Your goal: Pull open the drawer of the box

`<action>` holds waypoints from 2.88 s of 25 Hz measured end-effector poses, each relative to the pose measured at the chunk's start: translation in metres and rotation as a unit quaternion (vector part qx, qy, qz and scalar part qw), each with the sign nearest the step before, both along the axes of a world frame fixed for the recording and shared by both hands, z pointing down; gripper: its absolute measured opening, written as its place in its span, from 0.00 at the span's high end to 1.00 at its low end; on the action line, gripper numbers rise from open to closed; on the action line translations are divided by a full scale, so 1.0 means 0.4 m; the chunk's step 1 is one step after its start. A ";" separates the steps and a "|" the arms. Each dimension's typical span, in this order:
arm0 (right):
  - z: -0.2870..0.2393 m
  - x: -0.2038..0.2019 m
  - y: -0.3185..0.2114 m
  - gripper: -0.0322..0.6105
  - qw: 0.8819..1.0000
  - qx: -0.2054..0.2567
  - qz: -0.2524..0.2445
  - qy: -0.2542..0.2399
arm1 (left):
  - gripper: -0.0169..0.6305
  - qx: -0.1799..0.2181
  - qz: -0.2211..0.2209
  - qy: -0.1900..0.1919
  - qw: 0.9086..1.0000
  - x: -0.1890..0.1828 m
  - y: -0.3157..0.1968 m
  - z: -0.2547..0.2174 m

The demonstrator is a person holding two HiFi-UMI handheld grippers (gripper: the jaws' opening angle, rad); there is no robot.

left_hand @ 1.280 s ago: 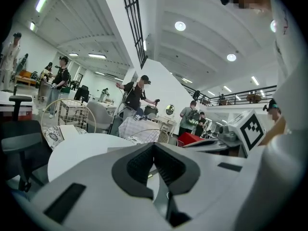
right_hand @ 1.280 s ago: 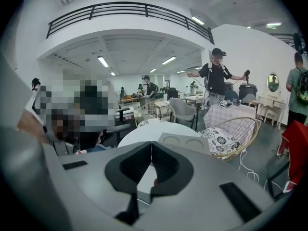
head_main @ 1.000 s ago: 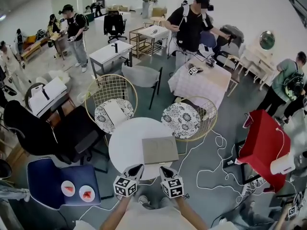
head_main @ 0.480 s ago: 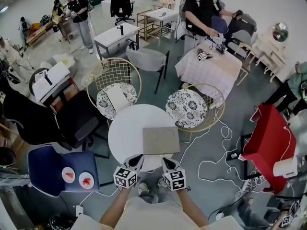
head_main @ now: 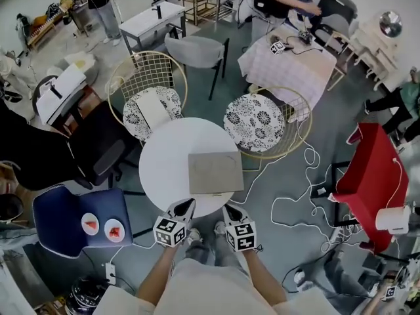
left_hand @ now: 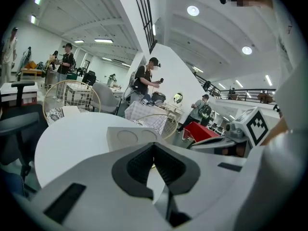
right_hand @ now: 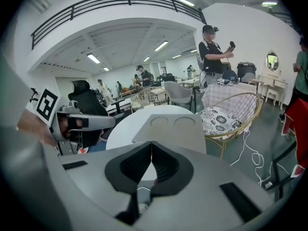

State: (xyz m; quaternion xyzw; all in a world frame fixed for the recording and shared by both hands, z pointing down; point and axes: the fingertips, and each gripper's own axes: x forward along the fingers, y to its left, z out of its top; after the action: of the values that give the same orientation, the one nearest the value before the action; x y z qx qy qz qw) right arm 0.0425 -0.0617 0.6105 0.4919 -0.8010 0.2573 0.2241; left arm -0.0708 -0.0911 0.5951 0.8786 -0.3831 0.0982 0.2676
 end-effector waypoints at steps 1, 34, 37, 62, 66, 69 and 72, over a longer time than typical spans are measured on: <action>0.012 0.004 0.008 0.92 1.000 -0.005 -0.001 -0.001 | 0.96 -0.006 0.000 -0.001 1.000 0.006 0.008 0.013; 0.242 -0.027 0.164 0.92 0.994 -0.109 -0.019 -0.017 | 0.96 -0.019 0.010 -0.048 0.999 0.010 -0.129 0.219; 0.245 -0.025 0.162 0.92 0.994 -0.110 -0.019 -0.017 | 0.95 -0.015 0.016 -0.058 0.998 0.012 -0.155 0.226; 0.276 0.009 0.053 0.92 0.663 -0.207 0.366 -0.620 | 0.96 0.013 0.028 -0.075 0.997 0.027 -0.149 0.242; 0.288 -0.016 0.041 0.92 0.697 -0.216 0.338 -0.594 | 0.96 0.012 0.026 -0.070 0.997 0.028 -0.148 0.240; 0.289 -0.019 0.018 0.79 0.700 -0.204 0.335 -0.596 | 0.96 0.012 0.026 -0.066 0.997 0.027 -0.147 0.239; 0.294 -0.014 -0.009 0.77 0.703 -0.193 0.336 -0.596 | 0.95 0.011 0.031 -0.066 0.997 0.028 -0.146 0.238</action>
State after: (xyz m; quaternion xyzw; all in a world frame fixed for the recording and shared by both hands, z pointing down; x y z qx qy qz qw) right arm 0.0370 -0.0655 0.7281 0.4184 -0.4820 0.7040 -0.3115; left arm -0.0596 -0.1494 0.6904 0.8847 -0.3736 0.1602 0.2283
